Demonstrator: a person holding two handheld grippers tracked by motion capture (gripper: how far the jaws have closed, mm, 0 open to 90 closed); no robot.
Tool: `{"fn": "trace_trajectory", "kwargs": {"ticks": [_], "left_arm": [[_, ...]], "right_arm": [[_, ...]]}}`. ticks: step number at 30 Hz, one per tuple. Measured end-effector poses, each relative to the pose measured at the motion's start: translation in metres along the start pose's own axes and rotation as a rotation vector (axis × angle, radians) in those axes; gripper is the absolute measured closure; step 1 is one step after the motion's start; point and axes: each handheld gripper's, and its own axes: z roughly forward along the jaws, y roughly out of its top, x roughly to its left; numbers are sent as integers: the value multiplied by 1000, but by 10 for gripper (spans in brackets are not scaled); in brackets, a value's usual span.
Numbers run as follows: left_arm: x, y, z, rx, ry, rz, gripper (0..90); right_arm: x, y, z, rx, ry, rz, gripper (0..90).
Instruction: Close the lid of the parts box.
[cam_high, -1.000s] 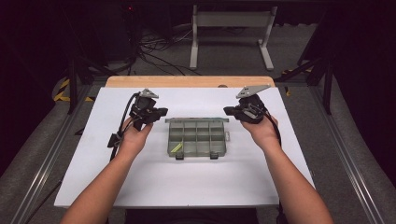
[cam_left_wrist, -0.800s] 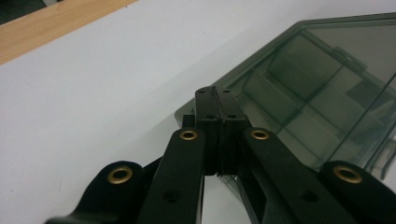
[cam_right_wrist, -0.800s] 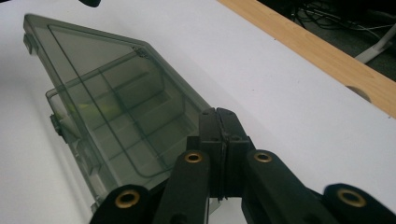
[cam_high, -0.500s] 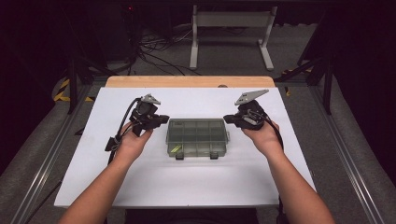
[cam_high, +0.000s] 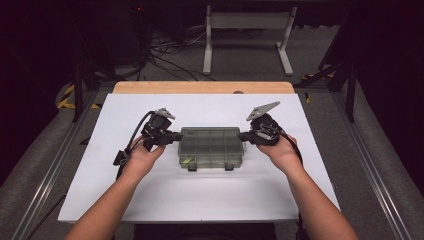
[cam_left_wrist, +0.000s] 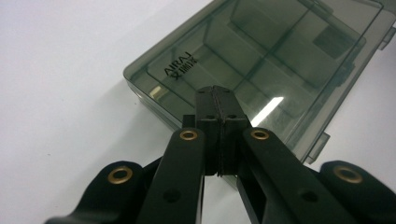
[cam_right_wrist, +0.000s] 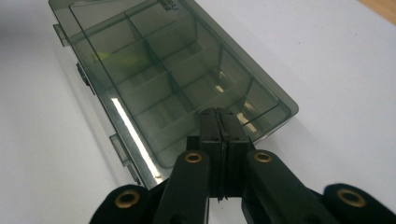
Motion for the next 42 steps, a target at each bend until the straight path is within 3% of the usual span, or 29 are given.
{"fn": "trace_trajectory", "kwargs": {"ticks": [12,22,42], "left_arm": [[-3,-5,8,59,-31,9,897],[-2,-9,11,72,-46,1,897],[-7,-11,17,117,-69,21,896]], "right_arm": [[3,-5,11,68,27,-12,900],[6,-8,19,110,41,-14,900],[10,-9,24,148,64,-27,900]]}}
